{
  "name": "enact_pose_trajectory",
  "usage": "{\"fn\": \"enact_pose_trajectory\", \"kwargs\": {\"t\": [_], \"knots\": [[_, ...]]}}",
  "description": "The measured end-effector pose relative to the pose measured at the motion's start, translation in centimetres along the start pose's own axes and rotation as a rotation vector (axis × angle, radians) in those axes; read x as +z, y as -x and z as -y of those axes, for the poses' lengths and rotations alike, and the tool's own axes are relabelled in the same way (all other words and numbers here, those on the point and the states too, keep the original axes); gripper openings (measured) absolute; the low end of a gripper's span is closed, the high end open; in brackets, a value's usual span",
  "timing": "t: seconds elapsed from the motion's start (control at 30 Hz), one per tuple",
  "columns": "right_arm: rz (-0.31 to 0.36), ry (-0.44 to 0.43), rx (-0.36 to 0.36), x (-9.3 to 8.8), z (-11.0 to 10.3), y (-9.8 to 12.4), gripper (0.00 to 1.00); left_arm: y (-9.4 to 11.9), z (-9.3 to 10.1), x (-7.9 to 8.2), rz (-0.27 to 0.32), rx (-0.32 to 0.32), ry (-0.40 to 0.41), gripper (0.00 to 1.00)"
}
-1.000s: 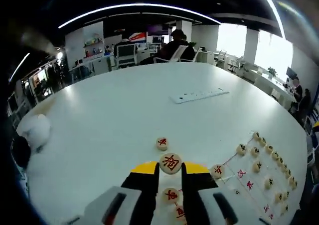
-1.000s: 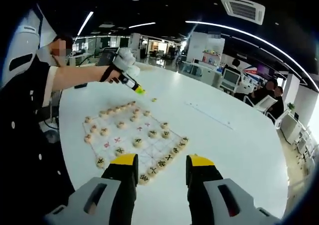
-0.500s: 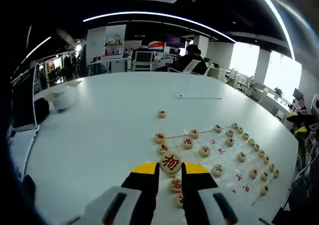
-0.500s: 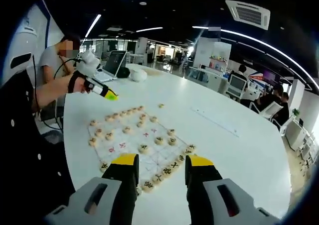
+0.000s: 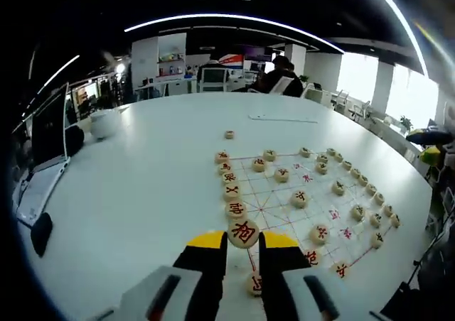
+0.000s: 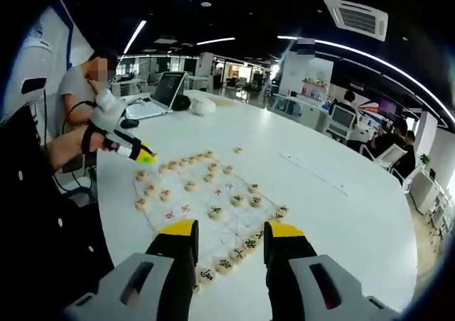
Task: Pick up the chess pieces one by one and place each piece onto its starting position on the chessboard, setting the pieces on their correct points until all the chess pieces are arranged in the starting layout
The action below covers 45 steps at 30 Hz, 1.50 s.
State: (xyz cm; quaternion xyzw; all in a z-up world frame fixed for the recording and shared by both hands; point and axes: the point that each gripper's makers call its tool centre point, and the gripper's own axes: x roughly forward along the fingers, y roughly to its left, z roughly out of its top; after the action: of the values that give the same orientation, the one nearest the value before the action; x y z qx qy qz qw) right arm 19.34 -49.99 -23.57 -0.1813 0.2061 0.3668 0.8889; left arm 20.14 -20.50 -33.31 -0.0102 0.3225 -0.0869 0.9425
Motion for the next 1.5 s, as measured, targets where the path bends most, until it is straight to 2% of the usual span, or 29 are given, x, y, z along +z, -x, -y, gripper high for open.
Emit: {"fn": "enact_pose_trajectory", "kwargs": {"t": [0.43,0.63,1.1,1.33,1.5], "knots": [[-0.042,0.067,0.081,-0.8,-3.1,-0.4,0.38,-0.4,0.2,-1.8,-0.071,0.011,-0.042,0.2],[-0.041,0.057,0.095,-1.0,-2.8,-1.0,0.37,-1.1,0.9,-2.0,-0.086,0.01,-0.04,0.2],[-0.06,0.044,0.095,-1.6,-2.3,-1.7,0.37,-1.7,1.0,-2.7,-0.135,0.014,-0.053,0.2],[-0.064,0.031,0.082,-1.8,-2.1,-1.5,0.36,-1.8,1.0,-2.8,-0.14,0.01,-0.112,0.21],[-0.068,0.019,0.077,-2.1,-2.0,-1.4,0.36,-1.3,1.5,-2.5,-0.119,-0.018,-0.151,0.34]]}}
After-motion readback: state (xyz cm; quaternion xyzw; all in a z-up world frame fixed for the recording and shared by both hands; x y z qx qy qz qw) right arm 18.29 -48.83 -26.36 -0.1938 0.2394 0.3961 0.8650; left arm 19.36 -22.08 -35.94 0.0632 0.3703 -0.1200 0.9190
